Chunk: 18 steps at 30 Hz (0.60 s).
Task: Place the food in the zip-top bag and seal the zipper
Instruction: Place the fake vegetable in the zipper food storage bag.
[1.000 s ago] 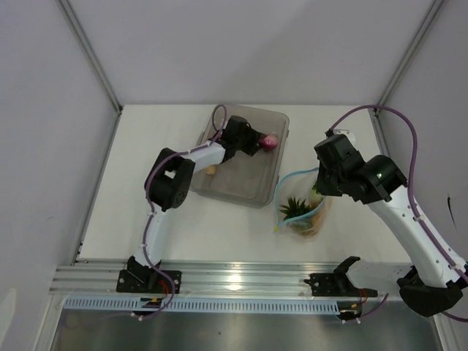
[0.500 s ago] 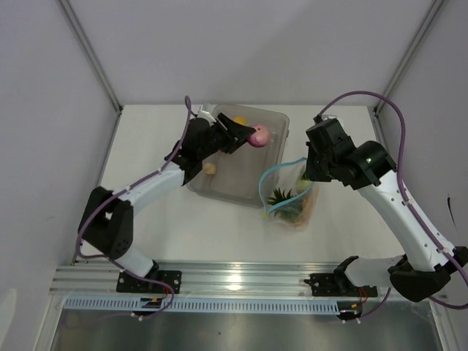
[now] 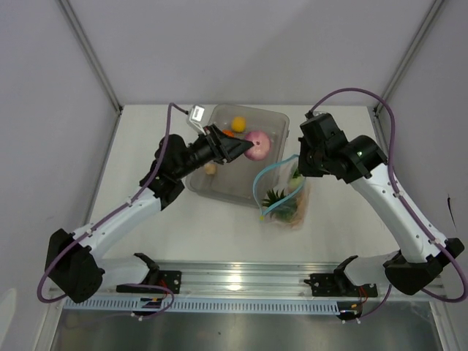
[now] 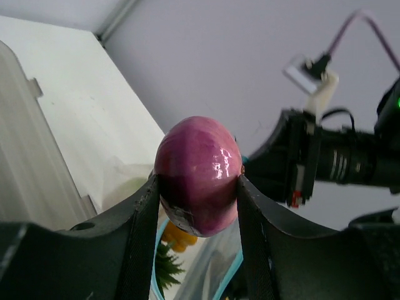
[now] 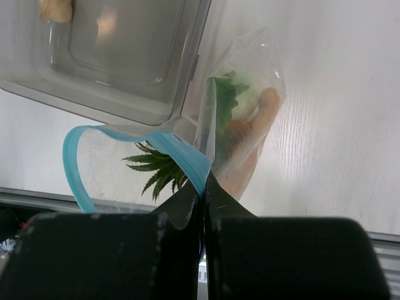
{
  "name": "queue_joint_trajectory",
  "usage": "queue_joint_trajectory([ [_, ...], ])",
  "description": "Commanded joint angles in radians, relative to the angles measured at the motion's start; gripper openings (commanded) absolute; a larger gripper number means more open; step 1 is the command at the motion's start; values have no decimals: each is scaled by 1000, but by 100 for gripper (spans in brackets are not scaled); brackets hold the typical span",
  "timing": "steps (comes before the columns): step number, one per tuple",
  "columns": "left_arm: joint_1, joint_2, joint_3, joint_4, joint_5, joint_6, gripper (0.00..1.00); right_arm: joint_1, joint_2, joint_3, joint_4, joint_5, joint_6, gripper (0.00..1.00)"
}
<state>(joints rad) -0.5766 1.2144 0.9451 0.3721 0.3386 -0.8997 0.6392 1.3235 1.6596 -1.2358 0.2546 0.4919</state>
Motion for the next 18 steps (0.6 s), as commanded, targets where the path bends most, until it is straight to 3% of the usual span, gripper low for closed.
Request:
queue_joint_trajectory([
  [1, -72, -39, 34, -47, 51, 165, 1, -4, 17, 61, 55, -20, -21, 0],
  [8, -258, -81, 15, -162, -83, 383, 1, -4, 33, 88, 61, -49, -21, 0],
  [18, -304, -12, 26, -243, -113, 409, 1, -15, 8, 83, 68, -78, -15, 0],
])
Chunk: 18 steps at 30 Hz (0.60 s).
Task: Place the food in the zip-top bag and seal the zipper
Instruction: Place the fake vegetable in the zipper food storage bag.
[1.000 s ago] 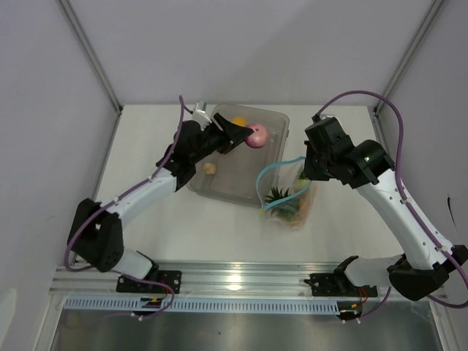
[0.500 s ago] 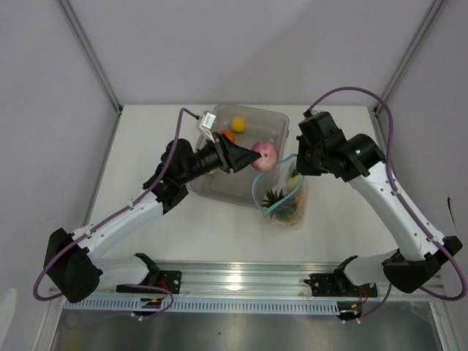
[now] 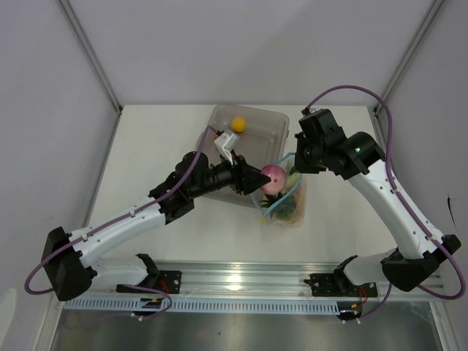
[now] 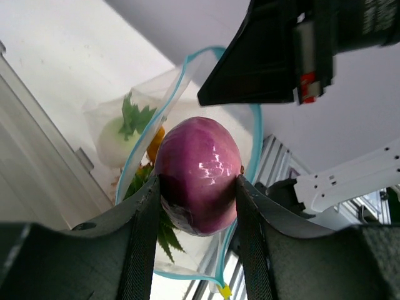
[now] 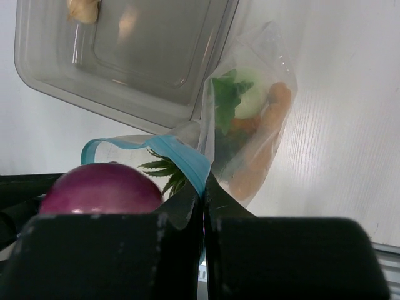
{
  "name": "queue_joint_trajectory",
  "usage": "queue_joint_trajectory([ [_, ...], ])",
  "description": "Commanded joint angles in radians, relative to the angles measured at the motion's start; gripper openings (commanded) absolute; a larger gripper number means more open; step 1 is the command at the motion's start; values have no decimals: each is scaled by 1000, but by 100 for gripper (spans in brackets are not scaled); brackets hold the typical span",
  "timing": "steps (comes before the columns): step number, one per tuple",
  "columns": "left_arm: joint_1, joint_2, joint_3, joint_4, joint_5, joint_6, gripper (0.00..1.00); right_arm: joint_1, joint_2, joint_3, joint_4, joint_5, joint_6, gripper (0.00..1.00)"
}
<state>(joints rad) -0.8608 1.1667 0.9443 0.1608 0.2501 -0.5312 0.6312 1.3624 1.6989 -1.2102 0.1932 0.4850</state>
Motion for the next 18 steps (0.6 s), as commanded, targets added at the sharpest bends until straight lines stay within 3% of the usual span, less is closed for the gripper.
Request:
queue_joint_trajectory([
  [1, -24, 47, 48, -36, -23, 37, 1, -7, -29, 45, 44, -23, -8, 0],
  [4, -46, 89, 76, -49, -8, 33, 8, -8, -28, 45, 46, -24, -8, 0],
  [6, -55, 105, 103, -53, -3, 27, 30, -10, -28, 45, 46, -24, -6, 0],
  [8, -58, 119, 122, -79, -38, 28, 67, -11, -29, 47, 49, -26, -6, 0],
  [12, -55, 102, 134, -96, -69, 66, 98, -11, -32, 44, 44, -26, -6, 0],
  [18, -37, 39, 116, -99, -115, 60, 100, -14, -39, 36, 44, -24, -9, 0],
])
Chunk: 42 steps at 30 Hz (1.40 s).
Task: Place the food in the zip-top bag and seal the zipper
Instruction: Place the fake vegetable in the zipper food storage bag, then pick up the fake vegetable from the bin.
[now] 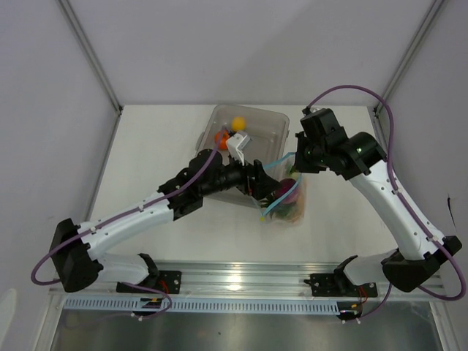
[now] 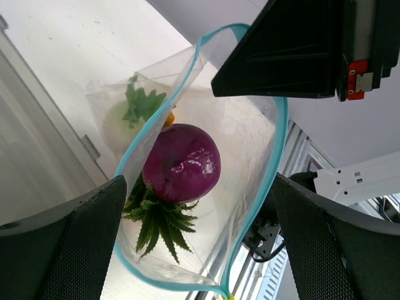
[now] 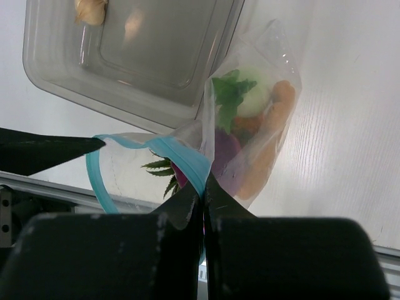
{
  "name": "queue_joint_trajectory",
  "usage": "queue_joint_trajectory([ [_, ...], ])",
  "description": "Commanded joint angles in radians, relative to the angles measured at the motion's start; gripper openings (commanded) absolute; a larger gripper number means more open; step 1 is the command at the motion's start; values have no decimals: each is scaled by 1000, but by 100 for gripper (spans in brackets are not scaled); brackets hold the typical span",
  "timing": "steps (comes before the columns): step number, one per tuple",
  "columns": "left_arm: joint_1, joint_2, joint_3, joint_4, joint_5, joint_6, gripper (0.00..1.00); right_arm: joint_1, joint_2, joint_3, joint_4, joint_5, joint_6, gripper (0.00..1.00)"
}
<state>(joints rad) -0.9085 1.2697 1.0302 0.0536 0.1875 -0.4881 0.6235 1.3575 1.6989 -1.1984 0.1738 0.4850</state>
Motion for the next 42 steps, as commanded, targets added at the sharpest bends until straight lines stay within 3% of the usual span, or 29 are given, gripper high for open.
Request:
queue_joint_trajectory([
  [1, 22, -78, 22, -18, -80, 10, 100, -5, -34, 36, 31, -5, -11, 0],
  [5, 81, -174, -25, -109, -285, -73, 99, -8, -37, 30, 31, -4, -14, 0],
  [11, 250, -213, -78, -205, -345, -200, 100, -10, -44, 12, 37, -10, -20, 0],
  [13, 298, -162, -35, -250, -375, -237, 99, -8, -50, -4, 40, -16, -23, 0],
  [19, 335, 107, 177, -464, -422, -147, 100, -11, -60, -13, 40, -19, -23, 0],
  [24, 384, 370, 540, -729, -408, -171, 99, -10, -63, -15, 45, -22, -25, 0],
  [26, 392, 485, 602, -777, -439, -179, 100, -11, -64, -19, 45, -20, -23, 0],
  [29, 419, 587, 707, -776, -447, -185, 99, -10, -69, -18, 40, -22, -25, 0],
  [38, 473, 766, 794, -612, -303, -115, 95, -11, -72, -18, 20, -14, -34, 0],
  [42, 484, 819, 835, -586, -263, -151, 94, -11, -77, -24, 13, -7, -31, 0],
])
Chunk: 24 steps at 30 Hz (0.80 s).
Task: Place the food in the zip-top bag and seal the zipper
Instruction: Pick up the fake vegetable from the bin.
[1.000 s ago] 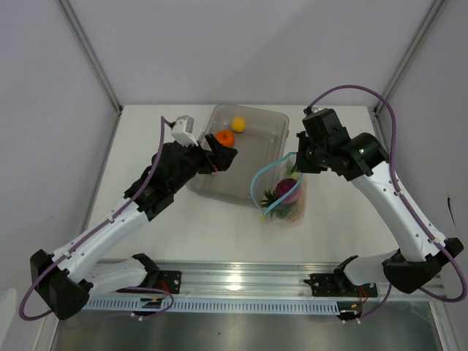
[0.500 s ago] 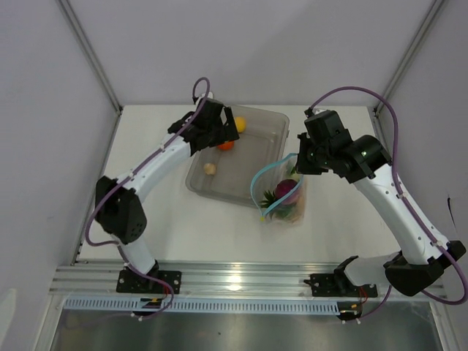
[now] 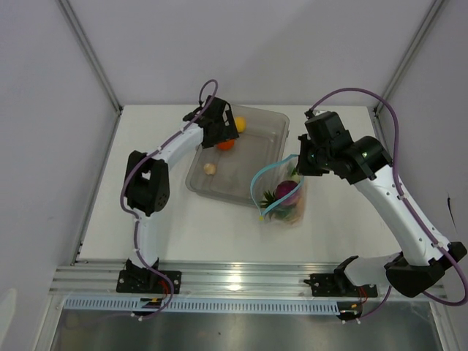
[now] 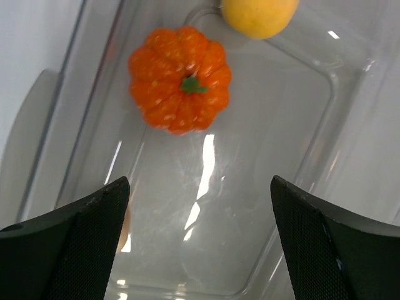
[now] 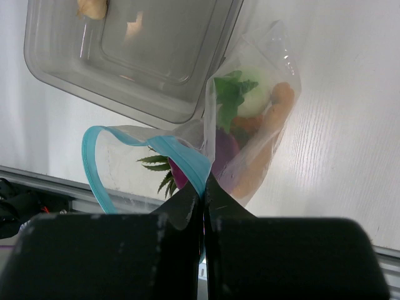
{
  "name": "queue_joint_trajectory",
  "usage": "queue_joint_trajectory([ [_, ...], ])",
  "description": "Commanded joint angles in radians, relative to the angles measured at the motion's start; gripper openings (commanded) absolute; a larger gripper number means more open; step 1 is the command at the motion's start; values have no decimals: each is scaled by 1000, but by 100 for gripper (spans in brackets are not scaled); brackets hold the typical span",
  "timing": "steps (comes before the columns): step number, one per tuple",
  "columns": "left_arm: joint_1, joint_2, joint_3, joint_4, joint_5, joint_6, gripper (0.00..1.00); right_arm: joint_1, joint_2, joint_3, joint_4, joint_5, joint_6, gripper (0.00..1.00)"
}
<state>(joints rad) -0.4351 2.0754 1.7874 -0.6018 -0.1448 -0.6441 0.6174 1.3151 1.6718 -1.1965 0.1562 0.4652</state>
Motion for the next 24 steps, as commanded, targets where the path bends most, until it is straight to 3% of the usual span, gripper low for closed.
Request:
queue_joint_trajectory([
  [1, 13, 41, 104, 53, 70, -14, 95, -5, -34, 2, 12, 9, -11, 0],
  [6, 32, 118, 213, -70, 25, -198, 99, -5, -43, -9, 9, 20, -10, 0],
  [24, 38, 156, 138, -62, 4, -616, 99, -7, -31, -14, 21, 13, -23, 0],
])
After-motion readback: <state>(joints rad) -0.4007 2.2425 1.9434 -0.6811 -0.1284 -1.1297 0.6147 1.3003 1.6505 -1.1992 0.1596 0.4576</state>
